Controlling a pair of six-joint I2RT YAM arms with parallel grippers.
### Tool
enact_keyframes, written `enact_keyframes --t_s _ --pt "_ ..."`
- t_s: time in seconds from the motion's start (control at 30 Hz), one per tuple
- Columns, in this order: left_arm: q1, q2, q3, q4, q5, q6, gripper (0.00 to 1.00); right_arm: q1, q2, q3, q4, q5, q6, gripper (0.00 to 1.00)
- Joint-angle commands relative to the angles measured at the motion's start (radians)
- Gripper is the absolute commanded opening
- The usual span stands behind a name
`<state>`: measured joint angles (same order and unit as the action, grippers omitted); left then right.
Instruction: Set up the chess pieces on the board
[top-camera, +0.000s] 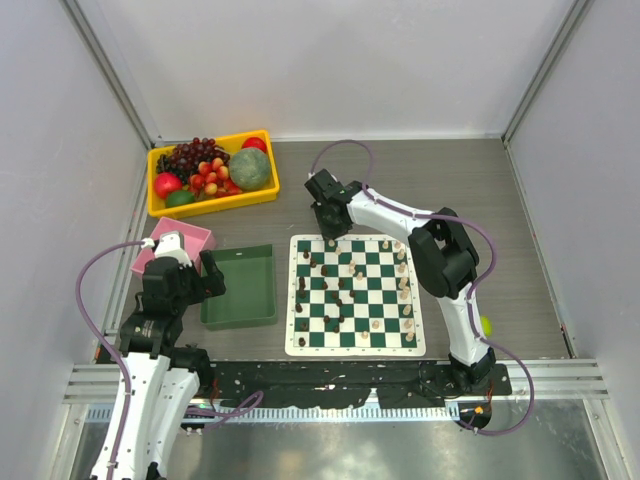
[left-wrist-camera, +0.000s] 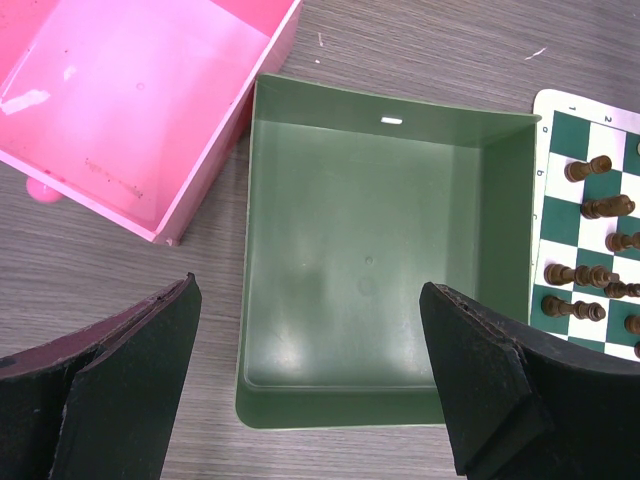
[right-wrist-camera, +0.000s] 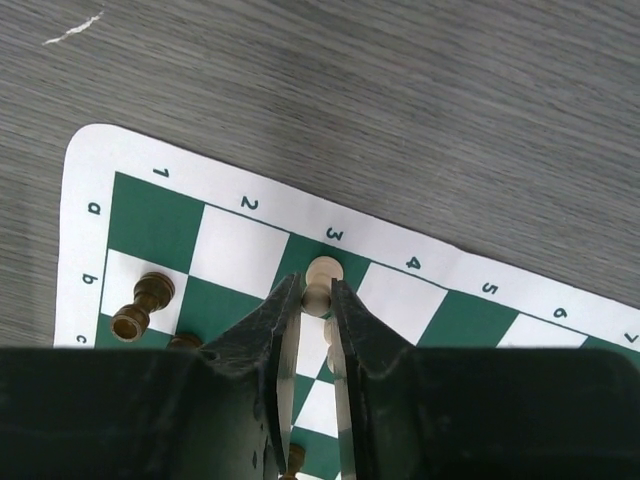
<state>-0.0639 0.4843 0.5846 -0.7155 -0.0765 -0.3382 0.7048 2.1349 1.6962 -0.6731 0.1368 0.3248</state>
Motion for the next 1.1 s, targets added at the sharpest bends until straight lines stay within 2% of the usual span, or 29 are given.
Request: enact_keyframes --t_s 0.0,0.07,0.13,0.3,0.4,0.47,0.73,0.93,1.07 --pt "0.001 -0.001 0.032 0.025 0.015 0.001 0.99 0.005 0.0 0.04 -0.01 0.018 -0.051 0.27" --pt "0.003 -0.003 0.032 0.024 0.015 0.001 0.99 0.005 0.0 0.037 -0.008 0.015 -0.012 0.27" --pt "0.003 -0.003 0.034 0.024 0.015 0.001 0.99 0.005 0.003 0.034 -0.008 0.014 -0.012 0.2" --pt "0.003 -0.001 0.032 0.024 0.015 0.001 0.99 0.005 0.006 0.03 -0.008 0.011 -0.013 0.19" --pt "0.003 0.002 0.034 0.024 0.015 0.001 0.99 0.005 0.005 0.029 -0.011 0.014 -0.015 0.24" --pt "0.003 0.002 0.032 0.024 0.015 0.002 0.99 0.005 0.006 0.031 -0.008 0.014 -0.012 0.31" --pt "0.003 0.002 0.034 0.025 0.017 0.001 0.99 0.004 0.011 0.031 -0.011 0.012 -0.012 0.32" --pt "0.003 0.0 0.032 0.024 0.015 0.002 0.99 0.005 0.003 0.025 -0.01 0.024 -0.015 0.2" --pt "0.003 0.0 0.034 0.022 0.015 0.001 0.99 0.005 -0.038 0.022 -0.017 0.029 -0.016 0.16"
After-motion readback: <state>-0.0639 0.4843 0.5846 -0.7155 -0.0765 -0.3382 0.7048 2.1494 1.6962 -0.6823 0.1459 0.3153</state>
